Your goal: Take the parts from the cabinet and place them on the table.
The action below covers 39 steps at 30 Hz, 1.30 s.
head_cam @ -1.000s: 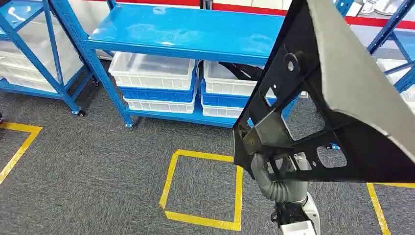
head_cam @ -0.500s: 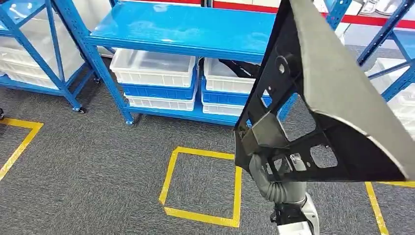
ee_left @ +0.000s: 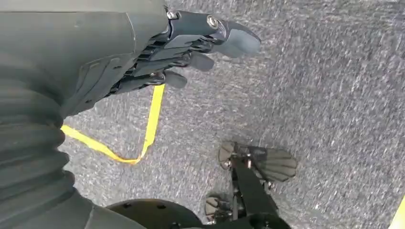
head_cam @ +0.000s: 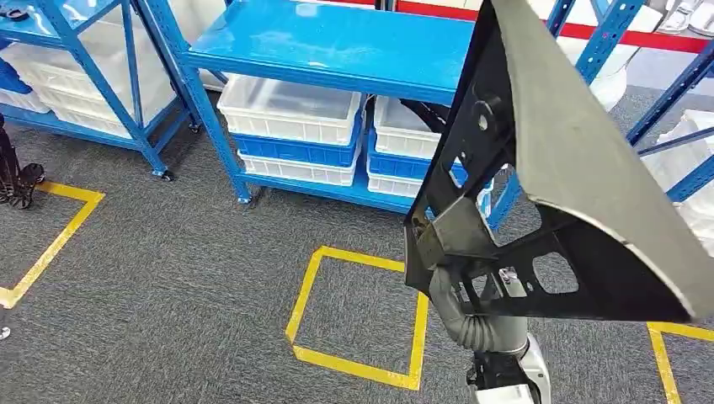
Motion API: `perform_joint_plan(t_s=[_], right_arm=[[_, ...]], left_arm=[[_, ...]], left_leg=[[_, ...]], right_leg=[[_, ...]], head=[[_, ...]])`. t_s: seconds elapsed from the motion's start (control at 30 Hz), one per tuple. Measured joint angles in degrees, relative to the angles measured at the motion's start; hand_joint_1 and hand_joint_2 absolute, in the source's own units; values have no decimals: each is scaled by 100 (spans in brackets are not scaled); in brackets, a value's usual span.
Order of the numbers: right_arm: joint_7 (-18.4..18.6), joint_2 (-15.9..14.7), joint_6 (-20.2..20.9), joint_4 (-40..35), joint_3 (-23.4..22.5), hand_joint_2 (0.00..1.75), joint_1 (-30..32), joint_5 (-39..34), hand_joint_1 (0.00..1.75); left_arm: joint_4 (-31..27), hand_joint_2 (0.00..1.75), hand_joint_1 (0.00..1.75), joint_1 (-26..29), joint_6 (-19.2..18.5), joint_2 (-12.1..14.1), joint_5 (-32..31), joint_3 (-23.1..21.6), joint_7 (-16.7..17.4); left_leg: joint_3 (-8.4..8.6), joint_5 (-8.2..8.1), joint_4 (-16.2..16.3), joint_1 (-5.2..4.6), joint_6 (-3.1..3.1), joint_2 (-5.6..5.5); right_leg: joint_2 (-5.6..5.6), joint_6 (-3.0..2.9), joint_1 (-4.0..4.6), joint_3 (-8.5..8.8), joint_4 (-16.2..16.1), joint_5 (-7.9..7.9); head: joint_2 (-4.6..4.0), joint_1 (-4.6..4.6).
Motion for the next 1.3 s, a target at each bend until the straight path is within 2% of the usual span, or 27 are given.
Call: perform_joint_plan(t_s=[0.03,0.07,0.1,0.17,0.23,0.3,0.33,0.37,0.4,0.43,0.53,0.57,0.63,0.67,0.73,0.77,0.8,0.87,0.9,0.93,0.97,1.03,1.07,1.13,1.17,1.23,1.3], right_arm=[[0,-11,-4,0,-4,175,-1,2,175],[2,-13,-11,0,-4,175,-2,7,175],[2,-4,-15,0,-2,175,11,20,175],[2,-4,-24,0,-2,175,30,35,175],[4,-7,-24,0,-2,175,50,63,175],[11,-7,-28,0,0,175,55,83,175],[13,-7,-33,0,0,175,55,98,175],[15,-7,-37,0,0,175,55,107,175],[17,-4,-41,0,0,175,62,122,175],[17,-9,-48,0,0,175,69,133,175],[17,-9,-55,0,7,175,87,171,175],[17,-9,-59,-4,5,175,87,170,175],[13,-15,-68,-15,0,175,93,173,175],[13,-20,-72,-20,2,175,97,173,175],[15,-31,-79,-17,2,175,131,188,175],[15,-39,-79,-17,2,175,147,197,175],[15,-42,-79,-17,2,175,148,201,175],[15,-48,-81,-20,0,175,148,203,175],[15,-48,-81,-20,0,175,148,203,175],[17,-50,-81,-20,0,175,150,205,175],[15,-50,-83,-24,2,175,150,205,175],[17,-53,-83,-26,4,175,150,205,175],[17,-61,-85,-26,0,175,148,205,175],[17,-55,-92,-33,0,175,161,208,175],[17,-57,-94,-35,2,175,177,208,175],[17,-66,-96,-35,0,175,199,210,175],[17,-66,-96,-33,2,175,205,223,175]], left_arm=[[0,175,0,9,-13,0,0,0,0],[0,175,0,19,-22,2,0,0,0],[0,175,0,20,-24,4,0,0,0],[0,175,0,16,-33,4,0,0,-4],[2,175,0,17,-68,2,0,0,-2],[2,175,0,24,-89,6,0,0,-2],[2,175,0,25,-94,15,0,0,-2],[2,175,0,23,-94,18,0,0,-2],[2,175,0,13,-94,15,0,0,-2],[2,175,0,0,-96,11,0,0,-4],[2,175,0,-5,-96,11,0,0,-2],[2,175,0,-4,-96,9,0,0,-2],[2,175,0,-4,-96,13,0,0,0],[2,175,0,-12,-96,13,0,0,-2],[2,175,0,-12,-96,13,-2,0,-2],[2,175,0,-6,-94,13,-9,0,-2],[2,175,0,-1,-92,13,-11,0,-2],[2,175,0,1,-92,9,-17,0,-2],[2,175,0,0,-92,9,-17,0,-2],[2,175,0,-1,-92,4,-17,0,-2],[2,175,0,2,-85,7,-17,0,-4],[2,175,0,37,-83,11,-20,0,-4],[2,175,0,64,-83,13,-20,0,-4],[2,175,0,65,-83,17,-26,0,-11],[2,175,0,60,-85,17,-28,0,-13],[2,175,0,51,-96,11,-55,0,-26],[2,175,0,55,-98,11,-61,0,-33]], left_leg=[[-6,32,-14,7,-43,-26],[-36,0,30,27,-63,19],[-103,-169,215,13,-75,183],[-451,-655,1045,18,-108,287],[-766,-919,1792,23,-136,305],[-586,-686,1512,26,-127,333],[-309,-451,1021,25,-113,379],[2,-228,472,22,-96,535],[175,-249,128,-13,-89,848],[162,-231,86,-52,-12,804],[77,-196,89,-93,76,582],[87,-150,38,-49,140,506],[54,-106,30,-26,209,402],[25,-90,30,-26,232,331],[-33,-62,33,-30,257,158],[-45,-45,34,-30,252,79],[-50,-31,34,-28,243,-5],[-51,-1,35,-21,202,-172],[-58,18,35,-18,172,-245],[-78,31,55,-59,135,-311],[-96,48,39,-60,107,-333],[-115,104,-6,-31,24,-411],[-135,135,-7,-30,-22,-480],[-262,-146,327,-59,-41,76],[-440,-396,746,-49,-64,228],[-820,-779,1613,-26,-92,311],[-819,-716,1709,-20,-98,334]], right_leg=[[-29,-44,3,22,-10,30],[-85,-118,-76,17,-45,83],[-117,-135,-66,18,-45,87],[-202,-171,-50,12,-43,95],[-313,-185,-23,-3,-40,99],[-409,-184,-15,3,-37,96],[-464,-187,-15,17,-36,91],[-507,-185,-13,35,-31,77],[-556,-153,18,44,-23,57],[-604,-127,88,18,10,38],[-777,-76,72,23,-33,54],[-810,-41,83,0,-8,17],[-364,-60,40,-192,418,-257],[-241,-92,34,-405,867,-460],[-165,-100,21,-855,1784,-774],[-158,-64,19,-898,1860,-759],[-155,-5,11,-794,1643,-633],[-49,108,-28,-279,631,-231],[183,124,-56,-9,119,-79],[260,66,-33,9,12,-72],[158,28,-33,-4,4,-48],[98,-37,11,30,27,-24],[23,-97,-22,27,-4,20],[-107,-170,-54,36,-22,49],[-182,-188,-38,39,-20,46],[-349,-191,-10,28,-17,43],[-501,-191,1,27,-17,40]], head=[[0,9],[0,0],[0,-17],[-2,-28],[-2,-28],[0,-33],[0,-33],[0,-35],[0,-29],[-2,-35],[0,-35],[0,-37],[0,-7],[0,24],[0,22],[-2,20],[0,24],[0,22],[0,26],[0,24],[0,13],[0,20],[0,17],[0,-22],[-2,-39],[0,-35],[0,-31]])
